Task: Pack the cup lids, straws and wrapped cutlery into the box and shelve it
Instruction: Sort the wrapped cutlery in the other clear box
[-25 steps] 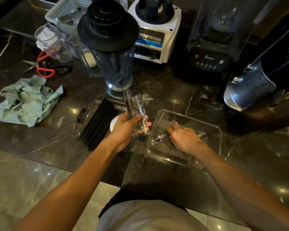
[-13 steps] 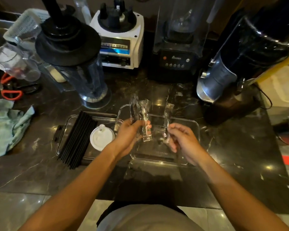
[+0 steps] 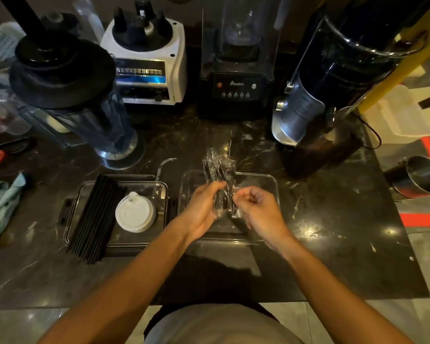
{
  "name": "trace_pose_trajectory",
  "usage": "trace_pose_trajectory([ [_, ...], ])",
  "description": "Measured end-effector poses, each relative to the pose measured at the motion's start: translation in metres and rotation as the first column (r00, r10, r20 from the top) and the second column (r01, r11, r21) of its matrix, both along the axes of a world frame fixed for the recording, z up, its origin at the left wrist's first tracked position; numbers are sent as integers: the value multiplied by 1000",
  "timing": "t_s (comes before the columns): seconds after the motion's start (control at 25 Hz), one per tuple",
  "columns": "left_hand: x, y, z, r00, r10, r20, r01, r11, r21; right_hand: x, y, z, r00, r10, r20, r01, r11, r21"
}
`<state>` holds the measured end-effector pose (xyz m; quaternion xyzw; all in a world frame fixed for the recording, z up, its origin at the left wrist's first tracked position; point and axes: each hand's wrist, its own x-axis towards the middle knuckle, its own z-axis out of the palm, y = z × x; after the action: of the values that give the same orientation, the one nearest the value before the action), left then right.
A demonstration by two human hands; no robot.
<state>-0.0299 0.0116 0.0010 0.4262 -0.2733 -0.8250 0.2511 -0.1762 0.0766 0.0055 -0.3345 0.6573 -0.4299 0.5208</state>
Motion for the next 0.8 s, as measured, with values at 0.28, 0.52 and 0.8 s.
trace_pose_trajectory([
  [0.28,-11,2,2,996,3,91,0,999,-32,4,1,-3,976,10,-220,-23,998,-56],
  [0.52,-10,2,2,990,-121,77,129,985,-114,-2,3,9,973,211,-93,-203,975,88],
  [0.8,-10,4,-8,926,-354,129,373,910,-183,-12,-7,13,938,346,-15,-343,936,83],
])
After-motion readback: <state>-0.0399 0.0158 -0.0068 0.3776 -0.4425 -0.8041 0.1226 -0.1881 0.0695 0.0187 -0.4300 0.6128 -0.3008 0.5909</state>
